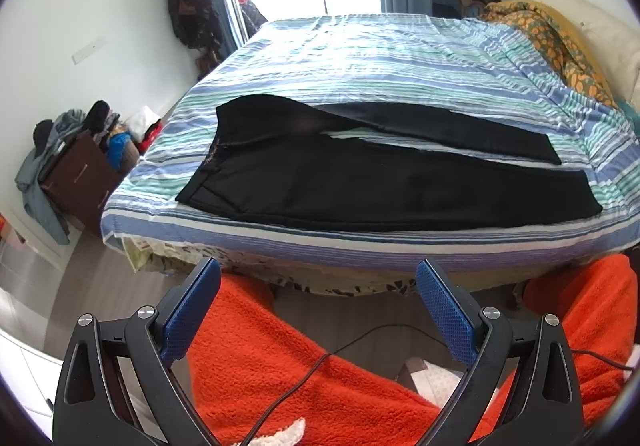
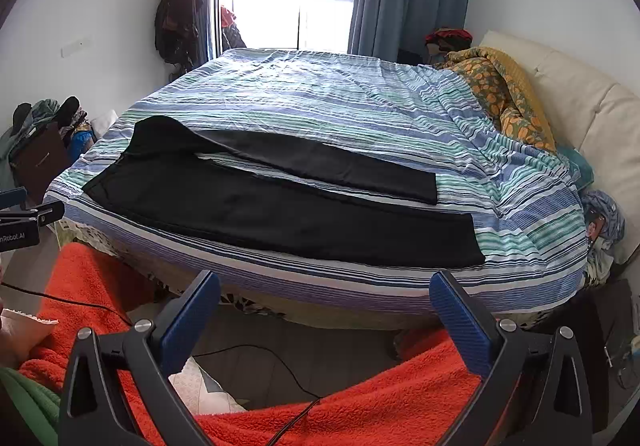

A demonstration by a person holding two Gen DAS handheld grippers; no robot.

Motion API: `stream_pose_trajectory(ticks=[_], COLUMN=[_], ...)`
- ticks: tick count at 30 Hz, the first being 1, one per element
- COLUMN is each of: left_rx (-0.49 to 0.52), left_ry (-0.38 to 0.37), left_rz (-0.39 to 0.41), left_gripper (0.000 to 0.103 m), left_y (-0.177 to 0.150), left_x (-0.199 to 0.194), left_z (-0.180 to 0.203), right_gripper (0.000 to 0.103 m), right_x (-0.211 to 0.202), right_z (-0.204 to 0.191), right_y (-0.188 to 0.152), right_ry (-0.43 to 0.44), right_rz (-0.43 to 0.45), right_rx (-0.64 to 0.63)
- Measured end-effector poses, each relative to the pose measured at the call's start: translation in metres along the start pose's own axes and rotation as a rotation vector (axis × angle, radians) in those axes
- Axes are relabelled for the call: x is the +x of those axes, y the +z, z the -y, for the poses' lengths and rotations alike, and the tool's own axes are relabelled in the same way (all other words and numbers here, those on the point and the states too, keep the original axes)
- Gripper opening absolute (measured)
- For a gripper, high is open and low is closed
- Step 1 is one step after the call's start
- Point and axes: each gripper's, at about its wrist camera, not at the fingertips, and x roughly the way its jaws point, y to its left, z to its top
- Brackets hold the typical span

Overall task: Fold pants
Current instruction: 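Move both tools toward the black trousers on the bed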

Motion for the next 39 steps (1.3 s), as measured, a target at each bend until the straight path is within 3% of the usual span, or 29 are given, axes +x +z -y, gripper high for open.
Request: stream_pose_trajectory(ticks=[39], left_rx=[0.098], left_ry=[-0.009], left_rz=[-0.014], left_gripper=[0.099], left_y=[-0.007], left_x=[0.000], left_z=[0.024], right_gripper=[0.103], right_x=[0.003], right_z=[-0.001], right_y=[-0.003], right_ry=[-0.004], right_rz=[0.000], right_rx=[-0.002])
